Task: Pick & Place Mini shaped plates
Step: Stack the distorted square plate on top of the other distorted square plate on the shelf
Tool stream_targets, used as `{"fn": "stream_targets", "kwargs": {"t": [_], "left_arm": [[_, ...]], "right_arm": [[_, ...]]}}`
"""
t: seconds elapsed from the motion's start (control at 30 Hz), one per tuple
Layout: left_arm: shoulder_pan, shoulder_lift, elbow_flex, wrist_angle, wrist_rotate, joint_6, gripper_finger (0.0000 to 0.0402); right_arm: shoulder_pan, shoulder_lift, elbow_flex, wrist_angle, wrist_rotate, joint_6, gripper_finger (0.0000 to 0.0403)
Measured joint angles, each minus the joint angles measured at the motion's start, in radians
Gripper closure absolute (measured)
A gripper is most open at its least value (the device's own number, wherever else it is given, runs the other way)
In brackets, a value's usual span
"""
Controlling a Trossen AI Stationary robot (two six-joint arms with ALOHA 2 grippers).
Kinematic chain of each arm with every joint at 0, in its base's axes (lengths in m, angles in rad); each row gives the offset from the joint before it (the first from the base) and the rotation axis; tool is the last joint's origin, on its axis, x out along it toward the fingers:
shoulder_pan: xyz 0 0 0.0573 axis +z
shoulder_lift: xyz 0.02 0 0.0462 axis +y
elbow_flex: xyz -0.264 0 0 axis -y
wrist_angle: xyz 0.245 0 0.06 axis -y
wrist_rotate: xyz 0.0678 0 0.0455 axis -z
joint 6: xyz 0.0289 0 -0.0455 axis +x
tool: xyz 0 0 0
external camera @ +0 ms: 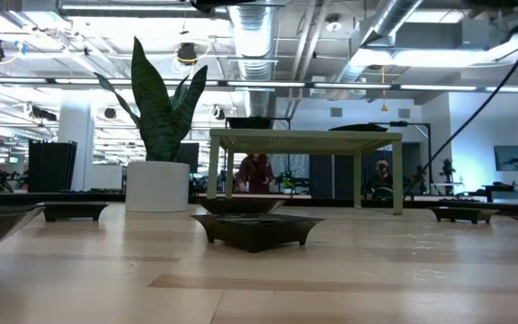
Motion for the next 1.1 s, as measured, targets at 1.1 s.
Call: {"fn": "stream_targets", "kwargs": {"t": [1.1], "left_arm": [[0.001,0.000,-0.004,0.024,-0.001,-0.014,0.0300]], "right_arm": [[0.057,0.202,0.000,0.111,-0.035,-0.037,0.0270]]}}
